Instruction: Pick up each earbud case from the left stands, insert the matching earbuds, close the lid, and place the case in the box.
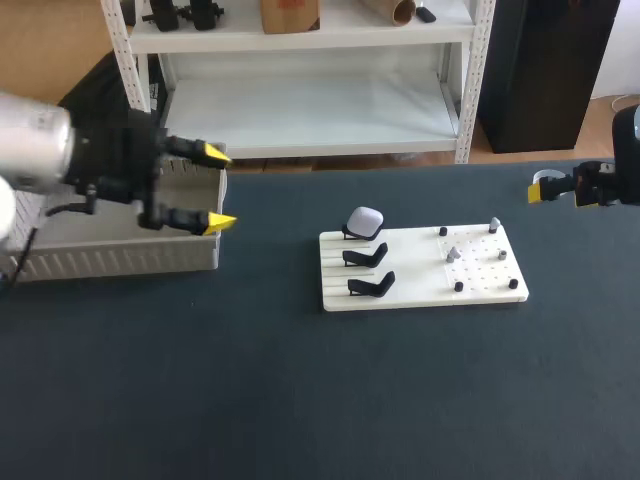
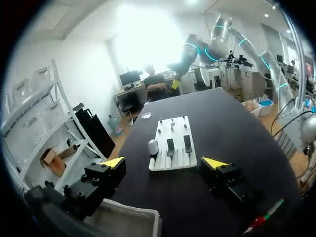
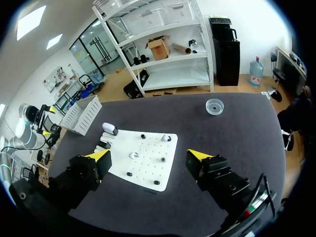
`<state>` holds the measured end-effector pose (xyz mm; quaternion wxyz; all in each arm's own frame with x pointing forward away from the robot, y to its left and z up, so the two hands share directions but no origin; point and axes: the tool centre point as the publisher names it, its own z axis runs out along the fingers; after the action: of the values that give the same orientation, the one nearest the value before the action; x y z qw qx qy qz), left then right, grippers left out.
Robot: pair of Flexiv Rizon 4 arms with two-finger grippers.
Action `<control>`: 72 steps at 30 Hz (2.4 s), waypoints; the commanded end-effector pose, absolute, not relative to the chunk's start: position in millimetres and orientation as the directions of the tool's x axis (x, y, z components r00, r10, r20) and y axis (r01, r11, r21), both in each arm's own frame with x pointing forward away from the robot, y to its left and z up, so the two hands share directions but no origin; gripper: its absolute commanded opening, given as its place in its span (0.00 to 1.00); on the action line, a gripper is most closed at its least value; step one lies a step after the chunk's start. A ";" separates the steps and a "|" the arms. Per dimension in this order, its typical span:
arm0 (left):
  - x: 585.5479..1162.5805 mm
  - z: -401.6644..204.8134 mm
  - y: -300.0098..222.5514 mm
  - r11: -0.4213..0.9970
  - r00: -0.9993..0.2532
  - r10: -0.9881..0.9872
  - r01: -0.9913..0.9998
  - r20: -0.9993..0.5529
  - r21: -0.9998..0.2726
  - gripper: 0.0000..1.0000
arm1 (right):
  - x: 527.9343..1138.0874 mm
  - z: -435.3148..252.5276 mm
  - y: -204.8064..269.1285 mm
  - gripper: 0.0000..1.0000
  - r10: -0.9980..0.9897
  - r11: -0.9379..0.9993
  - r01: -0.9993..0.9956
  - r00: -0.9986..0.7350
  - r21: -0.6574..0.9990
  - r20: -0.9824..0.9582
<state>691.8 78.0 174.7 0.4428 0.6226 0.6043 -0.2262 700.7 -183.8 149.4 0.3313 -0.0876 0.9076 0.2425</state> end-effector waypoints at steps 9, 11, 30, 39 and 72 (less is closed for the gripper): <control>723.0 122.8 0.1 0.183 0.021 0.596 0.970 -0.803 0.162 1.00 | 700.9 149.2 -184.4 1.00 0.001 0.866 -0.322 -0.765 0.383 -0.644; 723.0 122.8 0.1 0.183 0.021 0.596 0.970 -0.803 0.162 1.00 | 700.9 149.2 -184.4 1.00 0.001 0.866 -0.322 -0.765 0.383 -0.644; 723.0 122.8 0.1 0.183 0.021 0.596 0.970 -0.803 0.162 1.00 | 700.9 149.2 -184.4 1.00 0.001 0.866 -0.322 -0.765 0.383 -0.644; 730.3 114.1 -10.8 0.160 0.031 0.627 0.973 -0.778 0.167 1.00 | 700.9 149.2 -184.4 1.00 0.001 0.866 -0.322 -0.765 0.383 -0.644; 783.7 46.6 -67.4 0.096 -0.011 0.522 0.994 -0.853 0.046 0.91 | 700.9 149.2 -184.4 1.00 0.001 0.866 -0.322 -0.765 0.383 -0.644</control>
<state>774.2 -62.4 52.8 0.3784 0.5944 0.6409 -0.3046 700.8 -183.7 149.4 0.3312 -0.0876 0.9076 0.2425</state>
